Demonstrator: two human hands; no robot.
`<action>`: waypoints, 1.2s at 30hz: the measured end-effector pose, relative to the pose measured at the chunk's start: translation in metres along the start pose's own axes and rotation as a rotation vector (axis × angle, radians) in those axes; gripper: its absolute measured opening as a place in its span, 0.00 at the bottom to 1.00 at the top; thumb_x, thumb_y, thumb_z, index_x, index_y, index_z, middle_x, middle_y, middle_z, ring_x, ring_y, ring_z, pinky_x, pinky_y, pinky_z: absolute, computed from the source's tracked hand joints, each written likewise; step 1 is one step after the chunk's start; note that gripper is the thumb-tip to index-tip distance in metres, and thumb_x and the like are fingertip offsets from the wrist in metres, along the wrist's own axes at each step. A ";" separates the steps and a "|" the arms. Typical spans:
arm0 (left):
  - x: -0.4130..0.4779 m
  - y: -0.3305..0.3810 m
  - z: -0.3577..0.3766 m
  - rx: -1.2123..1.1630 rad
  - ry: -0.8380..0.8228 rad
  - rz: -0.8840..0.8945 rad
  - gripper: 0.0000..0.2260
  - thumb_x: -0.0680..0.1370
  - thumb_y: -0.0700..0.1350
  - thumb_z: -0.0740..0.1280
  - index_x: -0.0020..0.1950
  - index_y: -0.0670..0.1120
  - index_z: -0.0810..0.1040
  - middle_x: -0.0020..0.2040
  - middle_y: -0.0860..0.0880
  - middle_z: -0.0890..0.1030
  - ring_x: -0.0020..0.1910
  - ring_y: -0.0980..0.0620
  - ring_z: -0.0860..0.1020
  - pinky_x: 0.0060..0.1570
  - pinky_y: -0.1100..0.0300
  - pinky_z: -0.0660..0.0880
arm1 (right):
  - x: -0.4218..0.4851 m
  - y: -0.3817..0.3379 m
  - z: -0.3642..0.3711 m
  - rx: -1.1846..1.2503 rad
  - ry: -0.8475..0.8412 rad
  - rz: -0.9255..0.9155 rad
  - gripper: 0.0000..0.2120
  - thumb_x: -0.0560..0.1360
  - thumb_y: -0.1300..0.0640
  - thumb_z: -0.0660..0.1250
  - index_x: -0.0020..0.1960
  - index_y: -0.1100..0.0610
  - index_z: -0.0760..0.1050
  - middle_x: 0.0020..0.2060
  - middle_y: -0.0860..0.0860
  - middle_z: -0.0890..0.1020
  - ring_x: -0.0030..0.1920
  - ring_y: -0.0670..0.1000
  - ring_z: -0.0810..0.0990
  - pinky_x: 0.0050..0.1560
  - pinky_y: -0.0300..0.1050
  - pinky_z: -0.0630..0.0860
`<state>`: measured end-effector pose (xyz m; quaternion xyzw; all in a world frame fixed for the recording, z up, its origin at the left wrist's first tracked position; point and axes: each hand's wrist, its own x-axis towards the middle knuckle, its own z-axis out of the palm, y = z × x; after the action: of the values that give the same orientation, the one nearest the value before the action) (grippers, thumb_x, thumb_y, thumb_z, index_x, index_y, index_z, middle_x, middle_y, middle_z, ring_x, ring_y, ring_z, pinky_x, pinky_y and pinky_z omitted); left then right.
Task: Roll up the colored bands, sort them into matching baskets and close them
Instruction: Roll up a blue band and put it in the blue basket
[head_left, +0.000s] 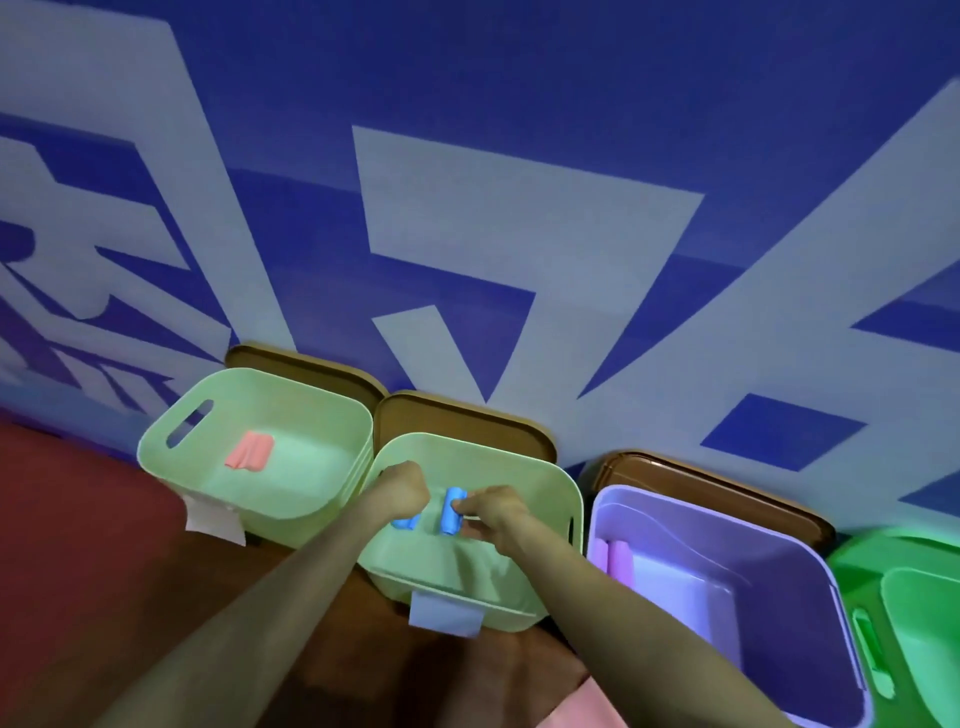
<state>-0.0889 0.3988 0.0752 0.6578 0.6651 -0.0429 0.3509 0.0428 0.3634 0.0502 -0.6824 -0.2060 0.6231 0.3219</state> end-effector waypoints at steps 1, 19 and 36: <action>0.005 -0.002 0.003 0.035 0.001 0.000 0.15 0.79 0.37 0.56 0.64 0.38 0.73 0.64 0.40 0.76 0.64 0.42 0.74 0.60 0.56 0.70 | 0.008 0.003 0.004 -0.031 0.004 0.013 0.10 0.72 0.70 0.69 0.38 0.61 0.71 0.37 0.55 0.74 0.33 0.51 0.75 0.29 0.41 0.79; 0.029 -0.014 0.011 0.166 -0.047 0.001 0.15 0.81 0.40 0.56 0.67 0.40 0.69 0.65 0.40 0.73 0.63 0.42 0.72 0.60 0.55 0.71 | 0.050 0.014 0.037 -0.295 0.092 0.046 0.09 0.72 0.60 0.72 0.38 0.62 0.74 0.39 0.59 0.78 0.33 0.55 0.77 0.40 0.47 0.79; 0.018 -0.011 0.010 0.057 -0.071 0.004 0.15 0.80 0.36 0.54 0.65 0.39 0.71 0.64 0.40 0.74 0.62 0.43 0.73 0.59 0.56 0.70 | 0.055 0.021 0.037 -0.272 0.142 0.043 0.08 0.71 0.58 0.72 0.42 0.62 0.75 0.41 0.58 0.78 0.38 0.56 0.76 0.39 0.44 0.74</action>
<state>-0.0928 0.4071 0.0544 0.6671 0.6492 -0.0846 0.3555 0.0114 0.3930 -0.0041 -0.7661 -0.2504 0.5467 0.2268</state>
